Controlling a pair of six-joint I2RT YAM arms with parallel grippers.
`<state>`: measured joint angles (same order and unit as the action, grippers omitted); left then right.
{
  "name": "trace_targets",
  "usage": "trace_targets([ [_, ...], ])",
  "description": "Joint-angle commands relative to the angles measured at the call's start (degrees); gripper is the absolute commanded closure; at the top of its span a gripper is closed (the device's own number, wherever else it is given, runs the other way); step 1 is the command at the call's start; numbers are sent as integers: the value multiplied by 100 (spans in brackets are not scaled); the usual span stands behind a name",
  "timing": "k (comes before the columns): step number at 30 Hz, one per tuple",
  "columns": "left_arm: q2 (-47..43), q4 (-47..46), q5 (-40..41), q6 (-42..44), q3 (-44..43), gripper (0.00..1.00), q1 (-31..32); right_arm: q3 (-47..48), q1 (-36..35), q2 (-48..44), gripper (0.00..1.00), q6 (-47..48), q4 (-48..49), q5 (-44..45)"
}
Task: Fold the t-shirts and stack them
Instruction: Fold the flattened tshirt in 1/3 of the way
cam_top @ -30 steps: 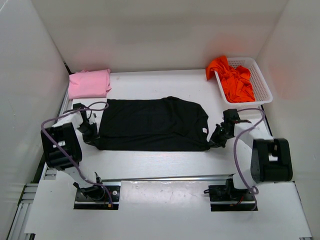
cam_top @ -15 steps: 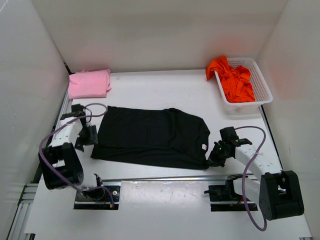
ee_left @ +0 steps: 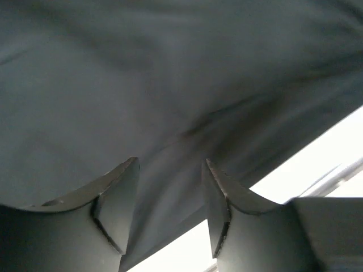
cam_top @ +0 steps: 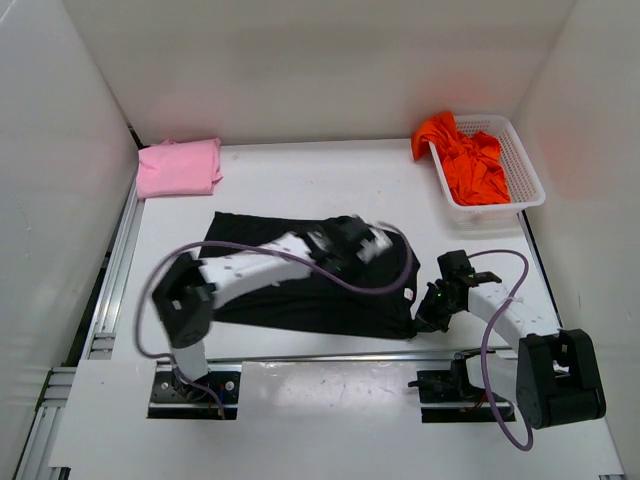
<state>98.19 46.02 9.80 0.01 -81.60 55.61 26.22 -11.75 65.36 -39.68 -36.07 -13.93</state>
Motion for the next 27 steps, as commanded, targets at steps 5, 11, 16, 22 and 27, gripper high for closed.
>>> trace_targets([
  [5,1280,-601,-408,-1,-681,50,1003,68,-29,99,100,-5,-22,330],
  [11,1896,-761,-532,-1,-1129,50,1004,-46,-29,99,100,-5,-22,330],
  [16,2274,-761,-348,-1,-1332,51,1004,-99,-29,47,100,57,-22,278],
  [22,2275,-761,-154,-1,-1113,59,1004,-99,-29,-6,100,110,-22,277],
  [27,2160,-761,-295,-1,-1033,54,1057,-99,-29,-6,100,110,-22,339],
])
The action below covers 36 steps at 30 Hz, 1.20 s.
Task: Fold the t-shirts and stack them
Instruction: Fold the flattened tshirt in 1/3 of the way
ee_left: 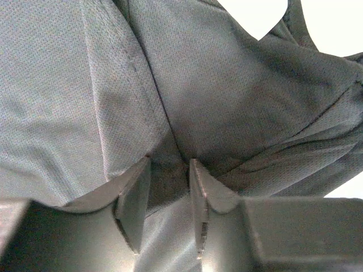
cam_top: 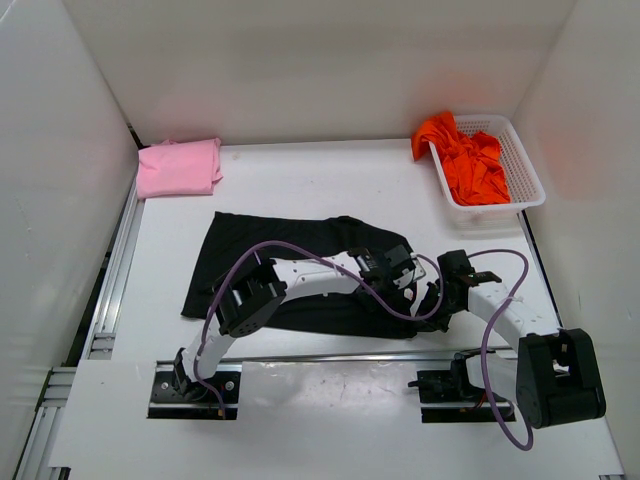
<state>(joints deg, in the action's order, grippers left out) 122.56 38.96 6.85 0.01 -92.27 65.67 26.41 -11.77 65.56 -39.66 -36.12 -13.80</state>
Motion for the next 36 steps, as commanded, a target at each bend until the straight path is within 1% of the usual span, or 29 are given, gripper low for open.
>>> trace_targets([
  [1,-225,-55,174,-1,34,57,51,-119,-27,-26,100,108,-18,326],
  [2,-172,-55,246,-1,34,61,51,-119,-27,-26,100,108,-18,326],
  [3,-171,-55,438,-1,34,75,51,-119,-27,-26,100,108,-18,326],
  [4,-171,-55,501,-1,34,80,51,-119,-27,-26,100,108,-18,326],
  [7,-171,-55,711,-1,-19,84,51,-119,26,-78,100,108,-18,326],
  [15,-400,-55,1169,-1,-19,84,-54,-119,26,-78,100,212,-123,431],
  [20,-505,-55,1169,-1,-19,79,-256,-119,26,-131,100,265,-246,493],
  [22,-505,-55,1222,-1,-19,79,-423,-119,26,-131,100,266,-307,545],
  [24,-453,-55,1405,-1,-19,77,-476,-119,26,-192,100,266,-308,545],
  [27,-303,-55,1739,-1,-81,71,-643,-119,26,-254,100,266,-422,545],
  [30,-399,6,1872,-1,-81,55,-924,-66,26,-306,100,266,-422,545],
  [31,-496,6,1785,-1,-81,47,-1003,-66,26,-307,100,266,-422,545],
  [32,-792,59,1689,-1,-81,31,-1195,-66,26,-307,100,266,-422,545],
  [34,-1198,234,1180,-1,-28,20,-1468,-5,26,-307,100,266,-475,545],
  [35,-1600,348,969,-1,42,14,-1869,-5,26,-307,100,266,-475,545],
  [36,-1787,506,767,-1,103,12,-2117,56,26,-307,100,266,-475,493],
])
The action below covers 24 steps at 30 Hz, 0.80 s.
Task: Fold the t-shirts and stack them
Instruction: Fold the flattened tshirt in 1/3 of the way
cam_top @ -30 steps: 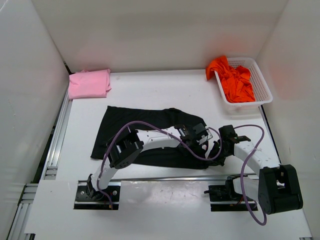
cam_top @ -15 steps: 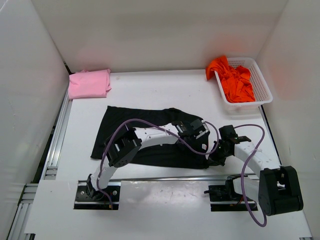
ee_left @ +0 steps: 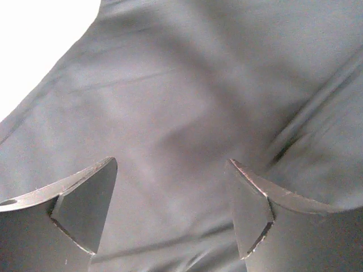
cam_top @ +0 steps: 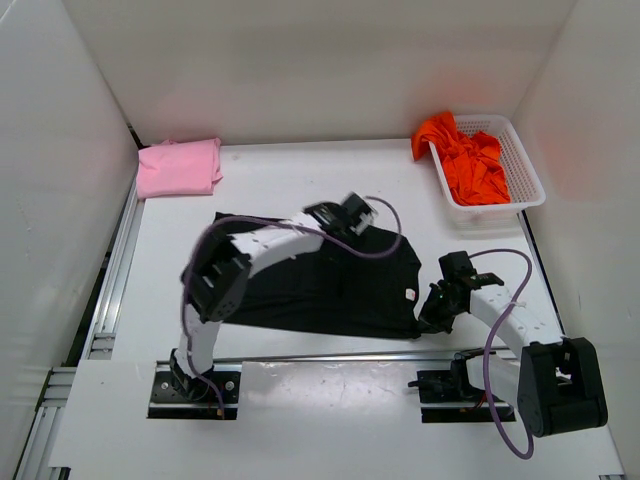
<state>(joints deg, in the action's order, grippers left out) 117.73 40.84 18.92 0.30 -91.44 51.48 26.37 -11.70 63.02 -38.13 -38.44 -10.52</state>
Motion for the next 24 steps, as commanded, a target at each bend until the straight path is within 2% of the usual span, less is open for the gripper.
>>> trace_targets([
  [1,-1471,693,-833,-30,73,12,-980,61,19,-53,100,113,-243,165],
  [2,-1812,880,-968,-30,178,12,-1574,122,19,-53,100,113,-243,165],
  [5,-2593,1215,-1101,-30,1108,11,-2543,123,19,-1,100,113,-243,103],
  [6,-2789,1216,-1101,-30,1711,11,-3217,175,19,-1,100,113,-182,103],
  [8,-3393,1216,-1223,-30,2321,11,-3888,175,71,-1,100,113,-182,103],
  [9,-3563,1216,-1311,-30,2854,11,-4518,175,72,52,100,113,-130,103],
  [12,-4054,1216,-1513,-30,3561,11,-5443,175,72,52,100,113,-77,103],
  [13,-4109,1216,-1514,-30,3937,11,-5613,123,72,104,100,113,-76,103],
  [17,-3996,1216,-1698,-30,4441,11,-6316,123,72,105,100,113,-24,50],
  [20,-3636,1049,-1917,-30,4494,11,-6686,123,72,105,100,113,-24,50],
  [24,-3082,987,-2418,-30,4152,11,-6748,123,72,158,100,165,-24,50],
])
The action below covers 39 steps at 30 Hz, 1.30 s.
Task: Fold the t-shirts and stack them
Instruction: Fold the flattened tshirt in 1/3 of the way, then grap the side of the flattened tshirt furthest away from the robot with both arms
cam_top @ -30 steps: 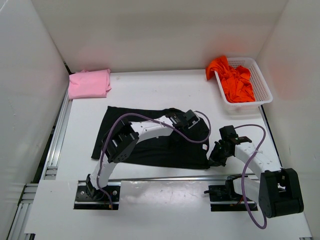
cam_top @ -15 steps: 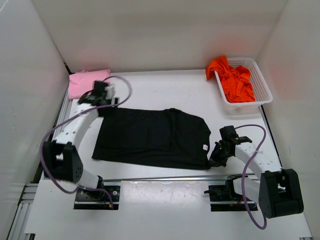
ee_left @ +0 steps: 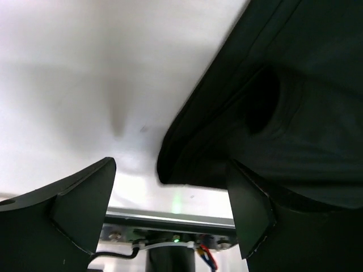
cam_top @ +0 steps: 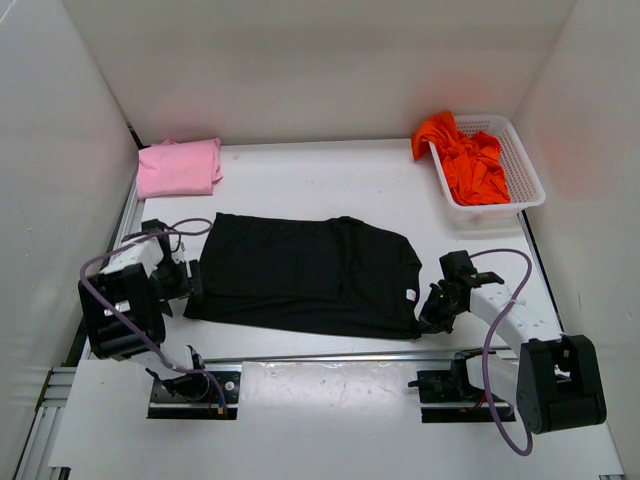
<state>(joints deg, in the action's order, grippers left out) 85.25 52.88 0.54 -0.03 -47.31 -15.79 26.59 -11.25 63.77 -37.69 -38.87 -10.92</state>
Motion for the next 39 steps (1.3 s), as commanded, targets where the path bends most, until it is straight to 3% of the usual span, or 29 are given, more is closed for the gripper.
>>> trace_targets([
  [1,393,-217,-581,3,-313,11,40,101,26,83,100,122,20,90],
  [5,668,-279,-545,3,-262,18,401,154,26,83,100,70,20,29],
  [8,720,-401,-669,3,-148,36,594,206,26,83,100,69,20,28],
  [9,721,-471,-669,3,-77,45,595,206,26,188,100,69,20,28],
  [10,721,-472,-669,3,-77,71,595,206,26,250,100,69,-50,80],
  [11,721,-472,-669,3,-7,85,595,259,26,320,100,69,-50,142],
  [12,721,-472,-669,3,-6,90,595,259,26,373,100,69,-129,143],
  [17,72,-42,-353,3,117,90,288,373,26,146,100,-53,-550,247],
  [22,-544,652,-229,3,265,90,164,216,26,-803,100,-597,-981,459],
  [24,-597,803,-387,3,327,79,164,14,26,-1181,98,-756,-982,459],
  [25,-598,855,-388,3,328,70,164,13,26,-1278,90,-818,-982,529],
  [26,-598,855,-388,3,389,49,164,-39,26,-1418,76,-888,-1078,616],
  [27,-650,803,-335,3,389,39,112,-40,26,-1472,60,-941,-1139,669],
  [29,-650,741,-125,3,389,31,111,100,26,-1551,30,-942,-1140,757],
  [33,-650,680,139,3,-277,24,-169,1100,26,-1342,23,-636,-1140,1222],
  [35,-703,418,140,3,-901,21,-170,2092,26,-702,23,-450,-1140,1285],
  [39,-248,-181,-595,3,-1929,18,-65,3841,-123,1029,23,-72,-999,865],
])
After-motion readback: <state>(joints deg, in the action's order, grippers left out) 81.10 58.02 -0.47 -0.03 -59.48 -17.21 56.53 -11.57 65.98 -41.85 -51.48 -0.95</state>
